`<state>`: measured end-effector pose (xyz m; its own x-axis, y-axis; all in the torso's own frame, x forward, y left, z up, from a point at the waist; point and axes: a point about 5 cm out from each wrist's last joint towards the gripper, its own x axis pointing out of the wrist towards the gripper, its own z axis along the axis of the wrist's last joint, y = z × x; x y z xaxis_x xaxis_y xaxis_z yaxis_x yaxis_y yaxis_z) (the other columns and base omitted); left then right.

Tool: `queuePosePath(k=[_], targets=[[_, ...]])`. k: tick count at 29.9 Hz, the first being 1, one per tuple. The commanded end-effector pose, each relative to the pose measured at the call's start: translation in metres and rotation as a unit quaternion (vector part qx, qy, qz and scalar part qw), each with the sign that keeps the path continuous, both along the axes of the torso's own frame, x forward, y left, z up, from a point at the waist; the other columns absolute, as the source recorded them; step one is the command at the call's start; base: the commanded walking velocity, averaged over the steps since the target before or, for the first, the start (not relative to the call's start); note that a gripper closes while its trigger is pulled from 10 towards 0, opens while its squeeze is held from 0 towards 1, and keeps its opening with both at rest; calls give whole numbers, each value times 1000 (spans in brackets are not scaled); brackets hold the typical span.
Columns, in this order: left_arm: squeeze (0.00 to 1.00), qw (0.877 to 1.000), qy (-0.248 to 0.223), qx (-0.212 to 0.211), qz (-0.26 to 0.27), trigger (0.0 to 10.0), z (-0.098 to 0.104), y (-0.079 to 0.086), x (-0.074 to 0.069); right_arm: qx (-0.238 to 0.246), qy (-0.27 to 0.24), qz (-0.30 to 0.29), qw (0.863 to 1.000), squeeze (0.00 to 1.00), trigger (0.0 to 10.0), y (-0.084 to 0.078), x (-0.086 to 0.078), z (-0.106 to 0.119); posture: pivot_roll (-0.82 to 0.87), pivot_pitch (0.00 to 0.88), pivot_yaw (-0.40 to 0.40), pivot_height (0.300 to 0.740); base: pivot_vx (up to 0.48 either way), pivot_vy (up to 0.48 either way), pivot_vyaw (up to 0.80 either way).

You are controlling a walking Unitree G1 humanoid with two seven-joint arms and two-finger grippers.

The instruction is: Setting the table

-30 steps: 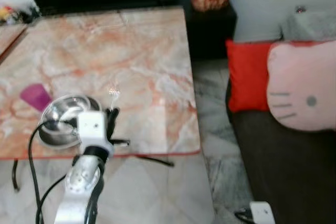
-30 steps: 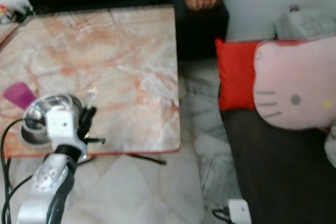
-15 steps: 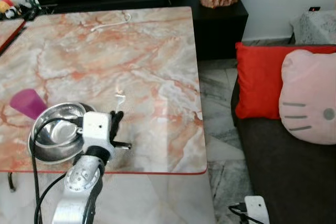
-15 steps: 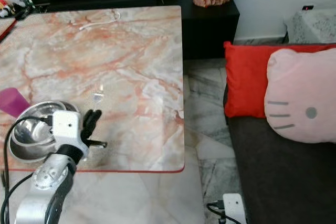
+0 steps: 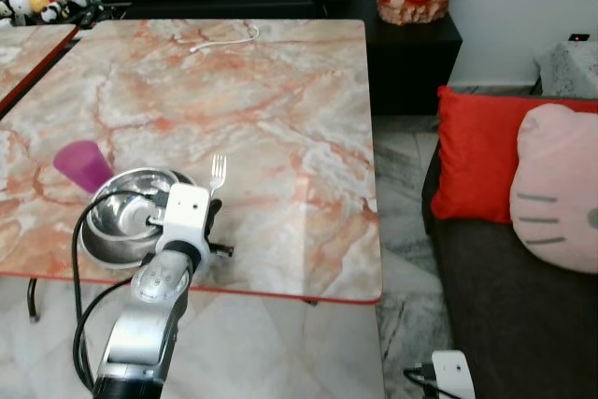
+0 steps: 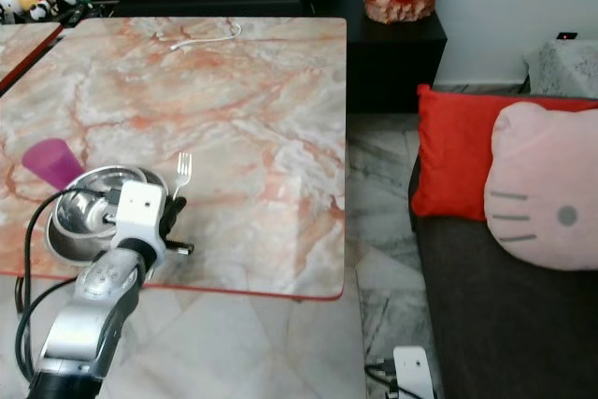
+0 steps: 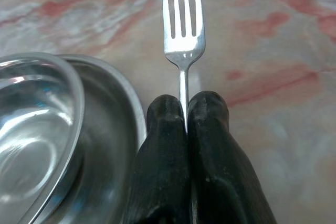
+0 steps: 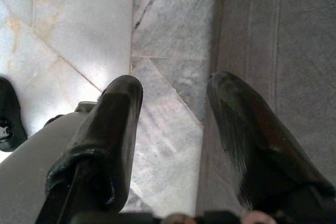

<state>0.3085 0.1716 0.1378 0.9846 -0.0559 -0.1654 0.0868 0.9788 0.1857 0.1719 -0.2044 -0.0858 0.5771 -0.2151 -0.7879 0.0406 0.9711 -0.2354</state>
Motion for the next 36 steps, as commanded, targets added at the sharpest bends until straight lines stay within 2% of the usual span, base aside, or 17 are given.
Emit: queuePosePath(k=[1,16,36], targets=[[0,1000,21,0,1,10000,-5,-1,2,2,11,0,1000,0,10000,2,-6,-3,-46,146,47,740,0,0,0],[0,999,43,-9,-5,10000,-6,-12,18,1,12,-1,1000,0,10000,2,-7,-3,-50,149,45,740,0,0,0],[0,999,42,-16,1,10000,-5,-16,24,0,12,-2,1000,0,10000,2,-7,-4,-50,153,45,740,0,0,0]])
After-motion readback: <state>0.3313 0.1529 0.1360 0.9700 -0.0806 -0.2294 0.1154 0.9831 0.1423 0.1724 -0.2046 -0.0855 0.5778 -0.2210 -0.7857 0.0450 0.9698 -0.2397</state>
